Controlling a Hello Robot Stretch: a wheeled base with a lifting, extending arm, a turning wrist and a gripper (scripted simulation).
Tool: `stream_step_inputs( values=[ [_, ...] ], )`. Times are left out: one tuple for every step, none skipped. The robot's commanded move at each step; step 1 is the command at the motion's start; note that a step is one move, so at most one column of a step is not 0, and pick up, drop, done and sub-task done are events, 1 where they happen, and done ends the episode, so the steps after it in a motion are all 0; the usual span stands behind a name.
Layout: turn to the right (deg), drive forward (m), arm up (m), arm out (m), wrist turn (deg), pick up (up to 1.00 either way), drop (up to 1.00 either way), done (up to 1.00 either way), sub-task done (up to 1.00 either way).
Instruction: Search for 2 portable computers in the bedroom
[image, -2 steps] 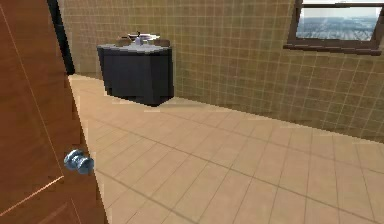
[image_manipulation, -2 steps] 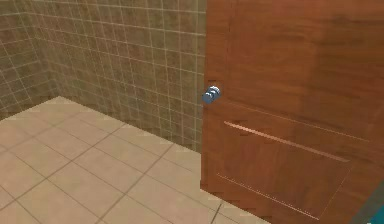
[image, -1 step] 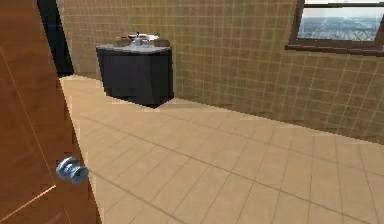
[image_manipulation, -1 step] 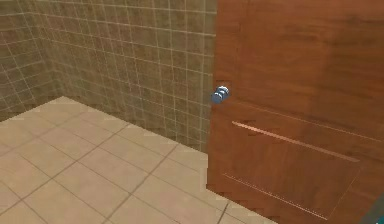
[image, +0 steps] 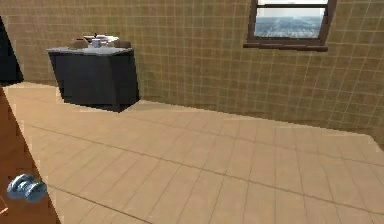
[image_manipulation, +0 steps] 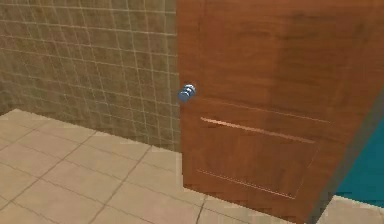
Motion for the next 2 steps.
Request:
stream_step_inputs(
  values=[
    [0.0,1.00,0.00,0.00,0.0,0.00,0.00,0.00,0.00],
    [12.0,0.00,0.00,0.00,0.0,0.00,0.00,0.00,0.00]
  ],
)
